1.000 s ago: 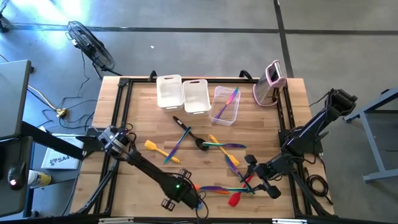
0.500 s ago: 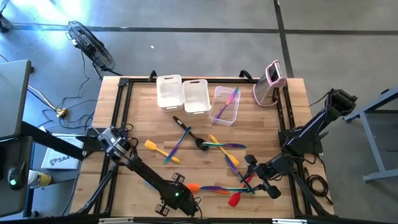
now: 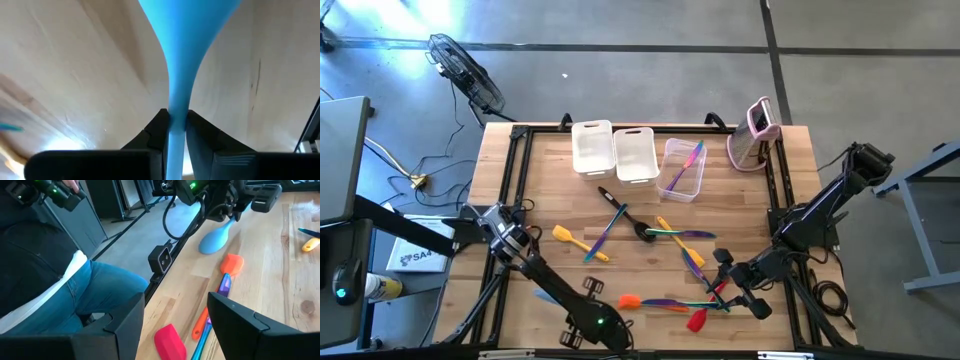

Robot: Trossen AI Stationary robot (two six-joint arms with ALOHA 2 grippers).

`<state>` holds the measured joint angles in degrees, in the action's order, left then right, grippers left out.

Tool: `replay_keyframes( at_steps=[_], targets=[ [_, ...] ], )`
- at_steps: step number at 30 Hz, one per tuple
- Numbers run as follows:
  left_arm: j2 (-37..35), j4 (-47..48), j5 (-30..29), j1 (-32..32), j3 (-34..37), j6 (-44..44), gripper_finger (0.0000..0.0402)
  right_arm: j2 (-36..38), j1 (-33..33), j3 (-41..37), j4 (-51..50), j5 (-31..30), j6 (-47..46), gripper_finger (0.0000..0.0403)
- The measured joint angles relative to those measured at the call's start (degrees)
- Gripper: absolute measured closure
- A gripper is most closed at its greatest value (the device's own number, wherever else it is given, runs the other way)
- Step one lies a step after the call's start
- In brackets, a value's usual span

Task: Pick & Place Kitchen Items
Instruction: Put the blue serving spoon into the right white bin

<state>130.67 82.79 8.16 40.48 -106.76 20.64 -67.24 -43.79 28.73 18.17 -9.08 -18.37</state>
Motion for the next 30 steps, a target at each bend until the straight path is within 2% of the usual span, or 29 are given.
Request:
replay_keyframes(
  at_steps=[10, 23, 26, 30],
  targets=[
    [-0.08, -0.07, -1.27, -0.23, -0.11, 3.87, 0.0369, 0.00, 0.00, 0.00, 0.00, 0.00, 0.00, 0.0192],
    [-0.42, 0.18, -1.70, -0.30, -0.23, 4.38, 0.0369, 0.00, 0.00, 0.00, 0.00, 0.00, 0.15, 0.0192],
    [-0.96, 2.43, -2.62, -0.31, -2.62, 5.51, 0.0369, 0.00, -0.01, 0.00, 0.04, 0.00, 0.17, 0.0192],
    [-0.98, 7.44, -6.84, -0.32, -10.44, 5.94, 0.0369, 0.00, -0.02, 0.00, 0.15, -1.34, 0.49, 0.0192]
  ],
)
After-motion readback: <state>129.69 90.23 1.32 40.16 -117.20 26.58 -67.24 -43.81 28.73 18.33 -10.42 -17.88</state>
